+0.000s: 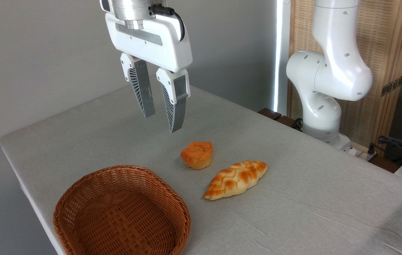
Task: Put bread into the basket
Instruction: 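Lower the open gripper toward the round orange bun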
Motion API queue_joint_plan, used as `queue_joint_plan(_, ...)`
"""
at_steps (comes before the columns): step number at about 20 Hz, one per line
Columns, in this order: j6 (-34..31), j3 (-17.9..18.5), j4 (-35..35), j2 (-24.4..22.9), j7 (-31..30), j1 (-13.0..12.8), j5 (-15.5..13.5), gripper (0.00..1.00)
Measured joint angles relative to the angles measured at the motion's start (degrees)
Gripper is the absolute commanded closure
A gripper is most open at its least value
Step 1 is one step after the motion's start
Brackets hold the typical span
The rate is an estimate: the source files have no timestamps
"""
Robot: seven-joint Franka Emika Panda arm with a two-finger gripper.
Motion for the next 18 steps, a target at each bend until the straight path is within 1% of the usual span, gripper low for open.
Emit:
queue_joint_plan(10,-0.2,-0.9,-0.3,0.4,0.0,-0.2,-0.1,0.00)
queue_joint_plan(12,-0.3,-1.2,-1.2,0.3,0.0,-0.6,-0.2,0.00)
queue_joint_plan(15,0.2,-1.8,-4.2,-0.6,0.0,-3.2,-0.2,0.00)
queue_joint_plan(16,1.3,-1.9,-6.0,-1.5,-0.1,-4.2,-0.2,0.00)
queue_joint_plan(18,5.4,-2.0,-11.5,-4.5,-0.1,-6.4,-0.2,0.00)
